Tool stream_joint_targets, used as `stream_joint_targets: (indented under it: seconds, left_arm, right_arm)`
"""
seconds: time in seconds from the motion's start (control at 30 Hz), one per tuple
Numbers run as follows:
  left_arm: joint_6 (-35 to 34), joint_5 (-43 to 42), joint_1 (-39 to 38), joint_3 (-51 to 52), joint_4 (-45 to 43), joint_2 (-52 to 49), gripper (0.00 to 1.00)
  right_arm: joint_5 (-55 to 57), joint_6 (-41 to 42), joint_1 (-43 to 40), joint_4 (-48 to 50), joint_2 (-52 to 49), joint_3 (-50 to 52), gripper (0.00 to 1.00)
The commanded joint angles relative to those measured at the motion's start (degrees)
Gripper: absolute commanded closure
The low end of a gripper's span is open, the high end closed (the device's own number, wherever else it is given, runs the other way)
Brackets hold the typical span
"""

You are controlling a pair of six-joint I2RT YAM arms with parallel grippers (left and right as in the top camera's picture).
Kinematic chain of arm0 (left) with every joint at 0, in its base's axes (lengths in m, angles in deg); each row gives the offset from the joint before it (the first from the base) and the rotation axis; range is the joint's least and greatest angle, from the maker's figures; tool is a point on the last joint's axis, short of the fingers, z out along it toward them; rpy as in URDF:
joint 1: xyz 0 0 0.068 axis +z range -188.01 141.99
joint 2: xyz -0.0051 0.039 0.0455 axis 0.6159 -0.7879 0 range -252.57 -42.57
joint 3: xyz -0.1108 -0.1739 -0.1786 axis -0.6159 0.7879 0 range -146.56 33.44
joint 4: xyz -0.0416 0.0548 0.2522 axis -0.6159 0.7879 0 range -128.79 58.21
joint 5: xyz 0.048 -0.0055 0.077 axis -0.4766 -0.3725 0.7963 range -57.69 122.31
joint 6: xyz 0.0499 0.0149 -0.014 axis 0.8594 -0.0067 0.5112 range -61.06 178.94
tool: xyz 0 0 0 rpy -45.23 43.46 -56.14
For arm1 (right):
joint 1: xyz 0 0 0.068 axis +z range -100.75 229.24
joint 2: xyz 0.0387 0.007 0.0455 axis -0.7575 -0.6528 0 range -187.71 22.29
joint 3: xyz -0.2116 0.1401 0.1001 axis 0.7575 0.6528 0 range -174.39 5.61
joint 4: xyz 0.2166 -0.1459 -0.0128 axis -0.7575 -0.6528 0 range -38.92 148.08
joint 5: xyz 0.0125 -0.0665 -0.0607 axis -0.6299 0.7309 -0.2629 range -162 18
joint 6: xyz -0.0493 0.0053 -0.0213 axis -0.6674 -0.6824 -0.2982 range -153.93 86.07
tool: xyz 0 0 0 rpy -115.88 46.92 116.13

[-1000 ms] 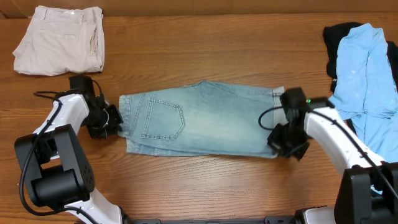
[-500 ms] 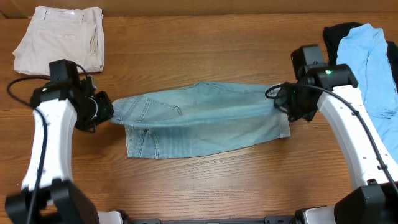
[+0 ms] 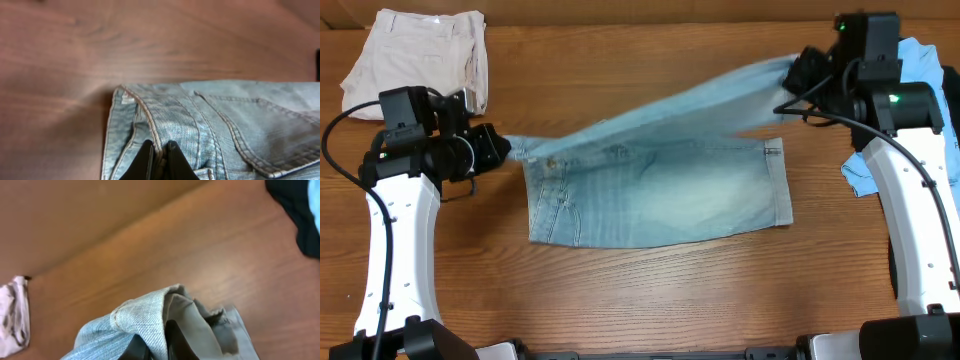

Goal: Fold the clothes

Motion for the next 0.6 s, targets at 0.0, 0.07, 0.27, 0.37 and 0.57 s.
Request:
stream_joint_targets:
  seconds: [0.0, 0.07, 0.27, 0.37, 0.57]
  left_arm:
    - [-0.4, -0.8, -0.1, -1.2, -2.3, 0.9, 0.96]
    - [-0.4, -0.8, -0.4, -1.2, -3.5, 0.7, 0.96]
    - [-0.4, -0.5, -3.6, -1.1, -9.6, -1.3, 0.96]
    - [-0.3, 0.1, -5.4, -1.1, -13.0, -3.7, 0.96]
    - [-0.4, 3.9, -7.0, -1.1, -18.1, -10.2, 0.96]
  right_arm:
    - [1.8, -0.8, -0.8, 1.7, -1.1, -1.7, 0.96]
    - [1.8, -0.8, -0.8, 1.8, -2.4, -1.6, 0.96]
    - [2.1, -0.8, -0.9, 2.9, -7.4, -1.3, 0.96]
    - [2.1, -1.7, -0.9, 3.9, -9.8, -1.3, 0.96]
    - [4.7, -2.1, -1.0, 4.2, -12.4, -1.3, 0.96]
